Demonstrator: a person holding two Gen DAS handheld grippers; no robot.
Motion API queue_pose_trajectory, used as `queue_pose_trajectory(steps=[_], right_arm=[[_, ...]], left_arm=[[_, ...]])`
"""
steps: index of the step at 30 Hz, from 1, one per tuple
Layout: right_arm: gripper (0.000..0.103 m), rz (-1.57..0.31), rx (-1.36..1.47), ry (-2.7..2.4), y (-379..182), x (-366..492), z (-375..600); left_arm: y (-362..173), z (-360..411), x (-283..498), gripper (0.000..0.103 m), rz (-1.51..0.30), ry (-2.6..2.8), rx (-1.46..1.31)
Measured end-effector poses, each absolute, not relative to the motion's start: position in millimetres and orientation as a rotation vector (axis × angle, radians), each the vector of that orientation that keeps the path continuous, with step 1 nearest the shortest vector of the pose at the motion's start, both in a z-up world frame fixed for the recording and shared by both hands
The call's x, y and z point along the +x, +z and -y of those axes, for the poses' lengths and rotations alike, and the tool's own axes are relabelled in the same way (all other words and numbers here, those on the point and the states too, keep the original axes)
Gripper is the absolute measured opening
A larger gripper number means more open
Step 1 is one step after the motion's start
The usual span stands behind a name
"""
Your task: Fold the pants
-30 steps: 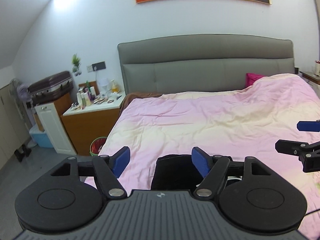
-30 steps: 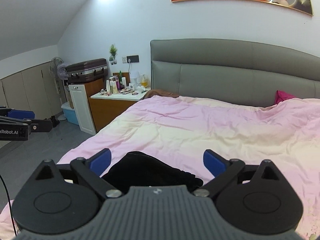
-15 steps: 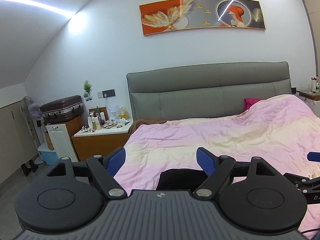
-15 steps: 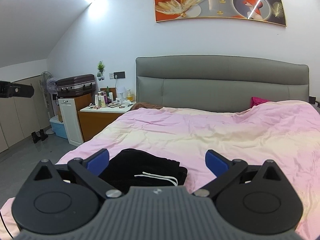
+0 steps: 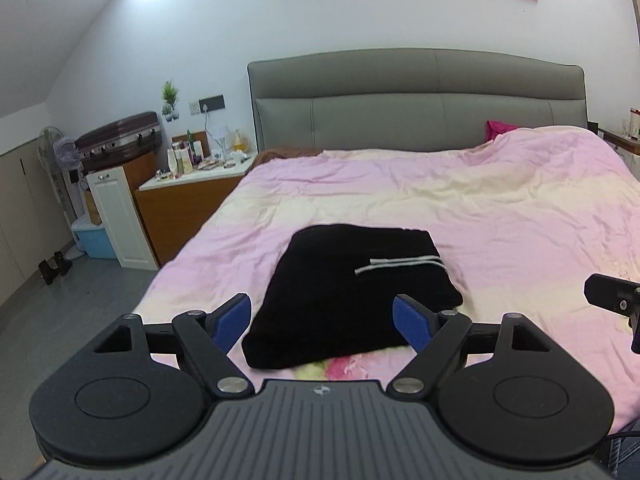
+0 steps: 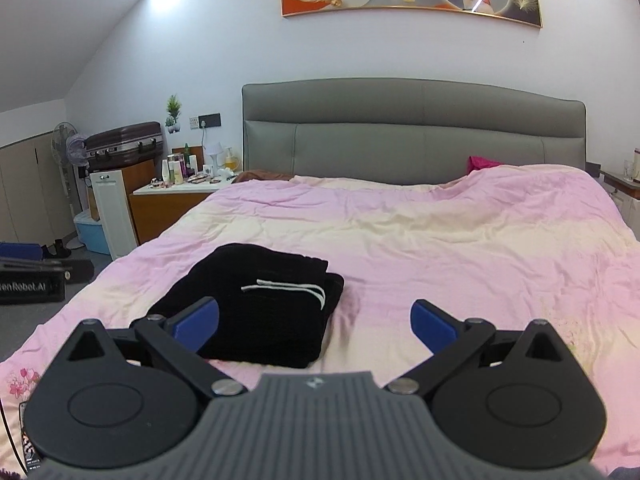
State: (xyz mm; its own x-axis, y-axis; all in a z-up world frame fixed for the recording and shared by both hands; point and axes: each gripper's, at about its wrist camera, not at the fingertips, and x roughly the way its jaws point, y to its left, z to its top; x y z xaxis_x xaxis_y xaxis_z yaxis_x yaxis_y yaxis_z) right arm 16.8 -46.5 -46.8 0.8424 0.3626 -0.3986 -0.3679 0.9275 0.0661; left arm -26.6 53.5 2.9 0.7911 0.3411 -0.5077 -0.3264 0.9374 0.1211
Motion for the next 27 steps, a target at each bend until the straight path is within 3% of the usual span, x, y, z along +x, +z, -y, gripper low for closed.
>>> queue_pose_trajectory(steps=[10,27], right_arm=[[0.098,-0.518,0.017,0.374,-67.6,35.7,42.1],[0.098,-0.506,0.016,0.368,-63.3,30.7,44.5]], left_arm=[[-19.9,-41.7,-21.0,0.094,-0.628,0.345,0.018],[-14.2,-47.2,-20.4,0.094,-0.633,0.349,0.000]])
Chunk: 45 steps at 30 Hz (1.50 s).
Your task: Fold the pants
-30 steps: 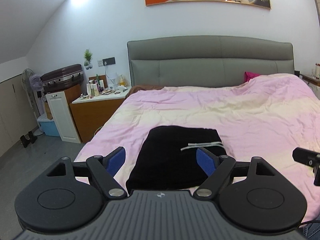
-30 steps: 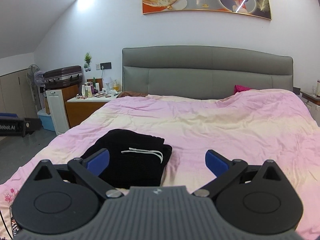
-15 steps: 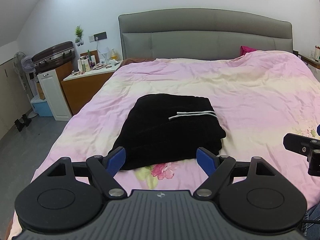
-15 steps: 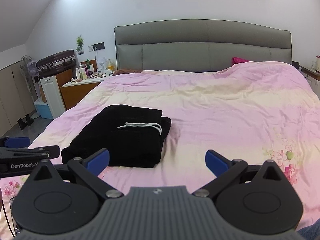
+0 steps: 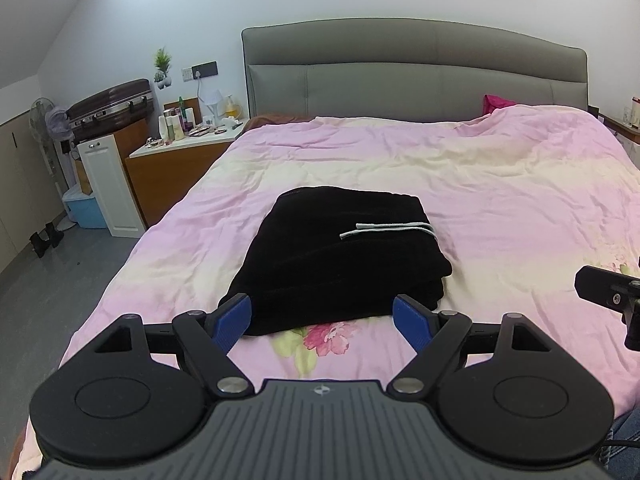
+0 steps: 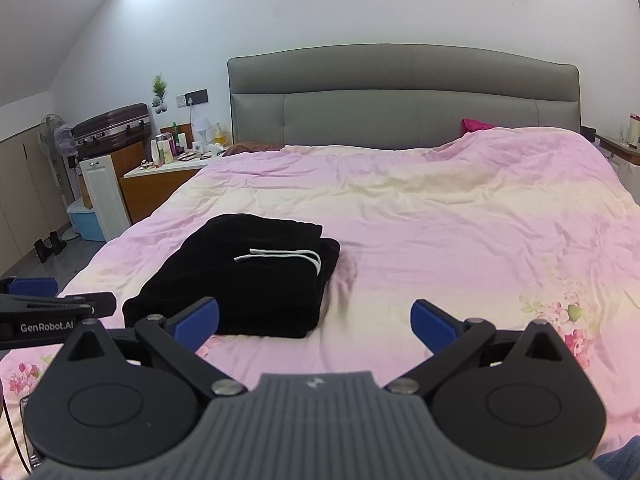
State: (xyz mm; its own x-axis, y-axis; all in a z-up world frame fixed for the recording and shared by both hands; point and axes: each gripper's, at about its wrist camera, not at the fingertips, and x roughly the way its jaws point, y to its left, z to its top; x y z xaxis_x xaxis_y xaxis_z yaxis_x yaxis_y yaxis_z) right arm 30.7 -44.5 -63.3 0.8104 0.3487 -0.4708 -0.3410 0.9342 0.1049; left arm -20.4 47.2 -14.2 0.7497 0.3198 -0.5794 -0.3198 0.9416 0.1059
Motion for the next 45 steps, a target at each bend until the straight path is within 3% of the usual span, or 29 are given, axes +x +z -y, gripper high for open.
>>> queue_pose_trajectory(steps=[45], right_arm=[[0.098,-0.463,0.022,0.361,-55.7,18.9,54.6]], left_arm=[[-0.8,-41.2,-28.0,0.094,-0.611,0.361,-0.006]])
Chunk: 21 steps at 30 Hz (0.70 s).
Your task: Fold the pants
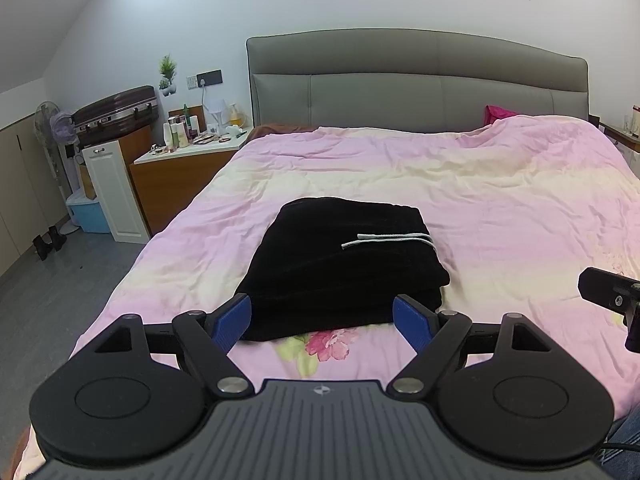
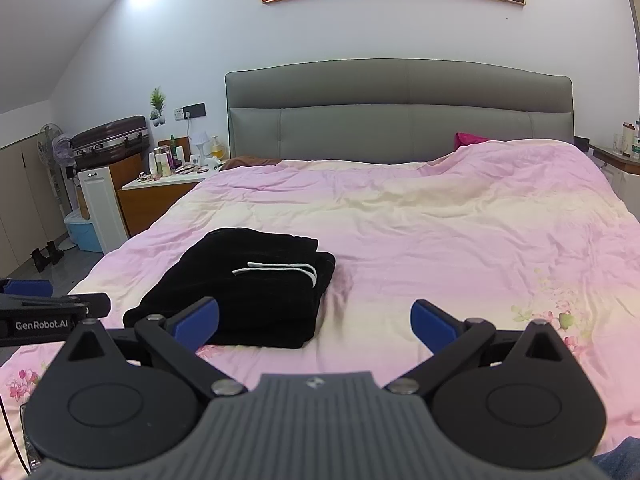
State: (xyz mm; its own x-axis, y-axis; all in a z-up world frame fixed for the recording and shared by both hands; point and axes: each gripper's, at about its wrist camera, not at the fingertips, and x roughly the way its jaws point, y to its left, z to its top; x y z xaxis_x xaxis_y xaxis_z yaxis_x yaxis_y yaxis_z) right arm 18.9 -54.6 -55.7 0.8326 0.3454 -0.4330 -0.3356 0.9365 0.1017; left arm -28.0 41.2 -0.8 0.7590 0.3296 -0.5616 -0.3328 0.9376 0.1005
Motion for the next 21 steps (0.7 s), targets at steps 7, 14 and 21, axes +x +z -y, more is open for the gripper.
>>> queue_pose_trajectory(steps=[7,14,21], right_arm=[[0.098,-0.471,0.025,0.363,-55.9,19.0,55.6],[0.098,-0.475,0.025,0.363,-55.3,18.4,57.3],[0.098,-0.471,0.026,0.363,-54.5,16.8,58.5]], left_arm=[[0.8,-40.9,-30.8,0.094,-0.601,0.357,-0.008],[2.3,-37.9,-30.6,0.094,-0.593,0.353,0.004],[2.5,-34.1,-33.4,0.094,-0.584,0.350,0.016]])
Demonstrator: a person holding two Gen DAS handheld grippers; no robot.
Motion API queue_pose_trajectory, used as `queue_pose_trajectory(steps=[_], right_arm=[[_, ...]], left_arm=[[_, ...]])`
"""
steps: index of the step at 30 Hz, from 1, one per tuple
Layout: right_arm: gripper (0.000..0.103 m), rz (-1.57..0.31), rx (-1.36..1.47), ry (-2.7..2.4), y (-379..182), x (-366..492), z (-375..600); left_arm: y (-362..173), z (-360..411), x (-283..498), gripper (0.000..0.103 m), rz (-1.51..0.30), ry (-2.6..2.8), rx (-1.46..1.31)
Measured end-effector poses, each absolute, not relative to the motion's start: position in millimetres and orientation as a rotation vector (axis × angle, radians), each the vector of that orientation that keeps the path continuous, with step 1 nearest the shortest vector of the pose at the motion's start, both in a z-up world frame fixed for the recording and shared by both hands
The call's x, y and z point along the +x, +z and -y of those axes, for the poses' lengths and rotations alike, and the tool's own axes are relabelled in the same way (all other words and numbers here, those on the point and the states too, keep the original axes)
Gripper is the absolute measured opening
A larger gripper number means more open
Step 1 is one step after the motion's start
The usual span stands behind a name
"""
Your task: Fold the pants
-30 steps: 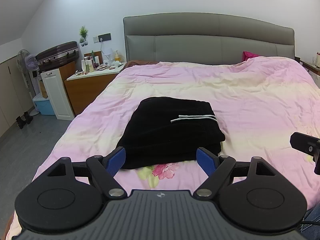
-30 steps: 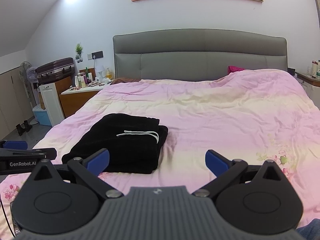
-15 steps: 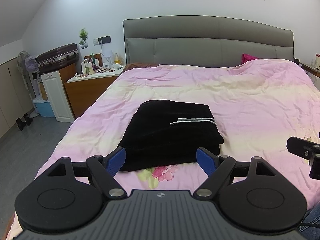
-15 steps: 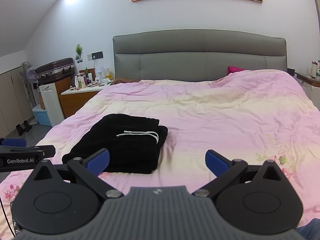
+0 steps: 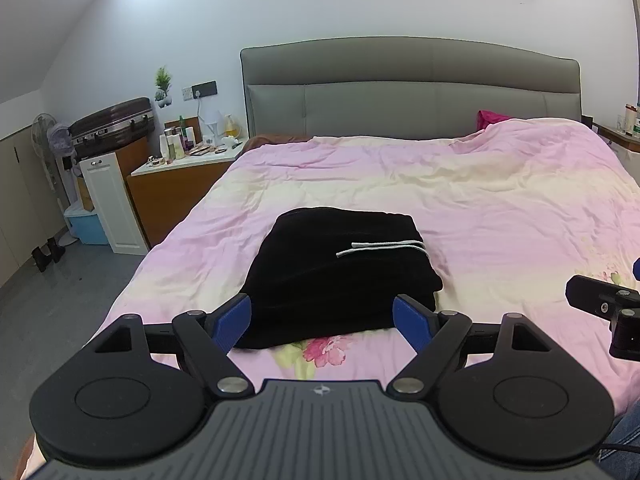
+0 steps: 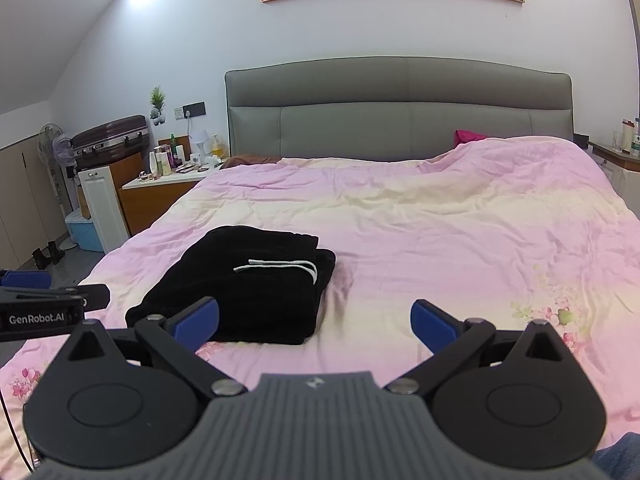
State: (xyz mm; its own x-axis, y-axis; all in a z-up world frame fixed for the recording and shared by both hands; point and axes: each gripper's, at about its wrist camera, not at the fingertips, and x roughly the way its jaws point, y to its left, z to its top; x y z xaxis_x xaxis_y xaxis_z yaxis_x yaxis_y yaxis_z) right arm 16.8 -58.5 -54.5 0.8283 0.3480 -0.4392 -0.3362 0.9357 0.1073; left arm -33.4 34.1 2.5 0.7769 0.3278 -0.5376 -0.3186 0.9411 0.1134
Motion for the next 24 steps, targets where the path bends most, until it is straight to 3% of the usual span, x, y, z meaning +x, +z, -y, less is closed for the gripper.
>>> queue_pose_trajectory(steps=[24], right_arm=[[0.098,-0.465,0.030,0.369,-54.5,14.4,62.6]], left_arm=[[6.7,-28.2,-36.1,0.094,-0.565,0.345,0.035]])
